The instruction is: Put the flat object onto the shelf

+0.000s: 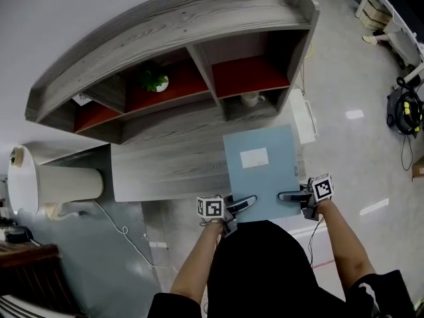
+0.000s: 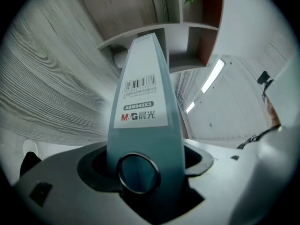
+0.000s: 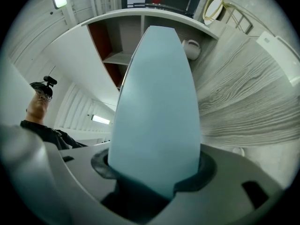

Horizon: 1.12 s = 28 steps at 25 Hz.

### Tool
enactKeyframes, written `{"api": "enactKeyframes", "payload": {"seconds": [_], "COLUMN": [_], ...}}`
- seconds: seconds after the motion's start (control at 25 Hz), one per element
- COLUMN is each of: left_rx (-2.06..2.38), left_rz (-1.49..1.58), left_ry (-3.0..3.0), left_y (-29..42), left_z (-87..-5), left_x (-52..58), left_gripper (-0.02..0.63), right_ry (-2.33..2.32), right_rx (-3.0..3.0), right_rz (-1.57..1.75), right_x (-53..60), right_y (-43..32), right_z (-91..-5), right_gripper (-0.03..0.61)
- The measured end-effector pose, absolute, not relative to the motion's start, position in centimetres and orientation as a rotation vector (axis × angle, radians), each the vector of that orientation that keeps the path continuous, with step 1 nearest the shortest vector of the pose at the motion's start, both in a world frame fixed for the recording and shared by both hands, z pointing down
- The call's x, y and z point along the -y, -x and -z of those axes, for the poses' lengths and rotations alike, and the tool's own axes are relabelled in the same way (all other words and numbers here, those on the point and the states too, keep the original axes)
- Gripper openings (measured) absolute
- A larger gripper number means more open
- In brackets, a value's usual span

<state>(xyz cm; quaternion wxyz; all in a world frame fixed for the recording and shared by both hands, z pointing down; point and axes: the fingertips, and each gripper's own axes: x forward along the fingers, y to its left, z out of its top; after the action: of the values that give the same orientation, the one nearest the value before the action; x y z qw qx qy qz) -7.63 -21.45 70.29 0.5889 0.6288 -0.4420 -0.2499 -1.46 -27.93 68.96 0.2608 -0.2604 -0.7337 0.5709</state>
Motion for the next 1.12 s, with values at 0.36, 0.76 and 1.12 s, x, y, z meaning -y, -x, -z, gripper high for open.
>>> {"api": "enactKeyframes", "payload": {"seconds": [0.36, 0.76, 1.12], "left_rx": [1.004, 0.972, 0.976], "left_rz": [0.533, 0.536, 0.540], "left_ry": [-1.401, -1.324, -1.262], "left_y": [10.8, 12.8, 14.5], "left_z": [-74.9, -78.1, -79.2], "left_x": [23.8, 26.3, 27.2], "left_gripper": [0.345, 0.351, 0.354], "right_ry": [0.622, 0.560, 0.527], "right_rx": [1.939, 1.895, 1.890], "right_rz": [-1.613, -1.654, -1.682], "right_x": [30.2, 32.9, 34.5], "right_y": [3.8, 6.2, 8.3], "right_z": [-74.0, -76.5, -77.5], "right_gripper": [0.278, 0.285, 0.296]}}
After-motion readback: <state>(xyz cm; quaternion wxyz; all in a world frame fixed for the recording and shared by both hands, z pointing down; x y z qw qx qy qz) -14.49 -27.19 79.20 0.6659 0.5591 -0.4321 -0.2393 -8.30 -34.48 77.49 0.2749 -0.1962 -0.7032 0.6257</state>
